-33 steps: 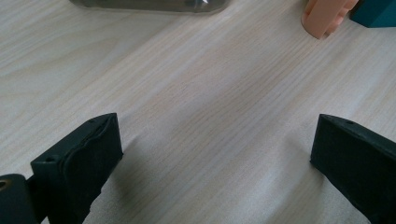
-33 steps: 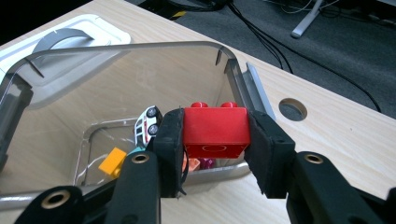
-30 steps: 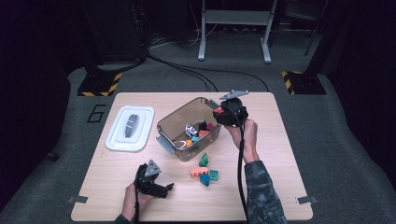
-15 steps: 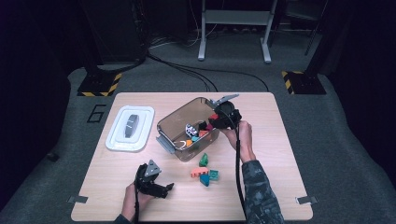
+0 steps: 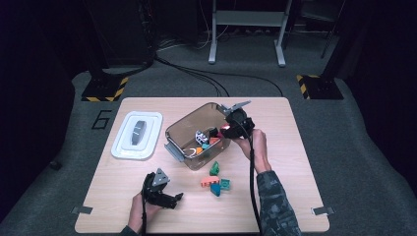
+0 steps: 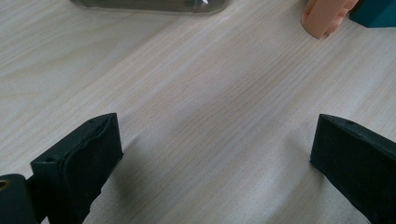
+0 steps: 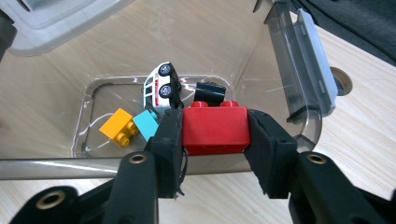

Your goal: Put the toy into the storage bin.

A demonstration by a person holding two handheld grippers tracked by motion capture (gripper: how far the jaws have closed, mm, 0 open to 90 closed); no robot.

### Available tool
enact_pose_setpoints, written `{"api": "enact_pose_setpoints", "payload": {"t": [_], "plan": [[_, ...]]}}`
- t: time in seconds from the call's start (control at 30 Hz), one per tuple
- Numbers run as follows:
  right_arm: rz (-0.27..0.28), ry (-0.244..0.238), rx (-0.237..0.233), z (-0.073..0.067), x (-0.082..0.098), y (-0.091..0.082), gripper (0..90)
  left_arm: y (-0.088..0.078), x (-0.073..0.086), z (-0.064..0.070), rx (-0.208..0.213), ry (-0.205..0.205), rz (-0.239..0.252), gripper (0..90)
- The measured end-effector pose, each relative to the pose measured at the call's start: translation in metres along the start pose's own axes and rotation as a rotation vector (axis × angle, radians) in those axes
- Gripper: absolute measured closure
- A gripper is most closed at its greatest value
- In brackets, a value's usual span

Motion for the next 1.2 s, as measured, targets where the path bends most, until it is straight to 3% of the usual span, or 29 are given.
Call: {"api": "enact_pose_setpoints", "payload": {"t": [0.07,0.23,0.3,0.53,0.77,1.1,1.2], "plan": [[0.002,-0.008,0.002,0.001,0.001,-0.002,49.3,0.000,0.000,0.000,0.001,-0.001,-0.001,1.9],[0.032,0.030,0.006,0.000,0.004,-0.015,38.7,0.000,0.000,0.000,0.000,0.000,0.000,1.9],[0.068,0.030,0.004,-0.002,0.007,-0.024,33.8,0.000,0.000,0.000,0.000,0.000,0.000,1.9],[0.119,0.041,-0.009,-0.015,0.039,-0.043,19.7,0.000,0.000,0.000,0.000,-0.001,0.000,1.9],[0.112,0.050,-0.036,-0.028,0.067,-0.036,15.2,0.000,0.000,0.000,-0.001,-0.002,0.002,2.0],[0.066,0.057,-0.080,-0.052,0.119,-0.008,14.7,0.000,0.000,0.000,-0.001,-0.007,0.005,1.9],[0.049,0.065,-0.099,-0.066,0.139,-0.002,15.5,0.000,0.000,0.000,-0.001,-0.007,0.004,2.0]]}}
Point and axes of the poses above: each handheld gripper's, and its own axes: y roughly forward along the jaws, x roughly out of its underside, z roughly to its right, the point moved 5 cm from there along y, roughly forward along the jaws, and after that the axes turned 1 degree about x, right-handed, at the moved point
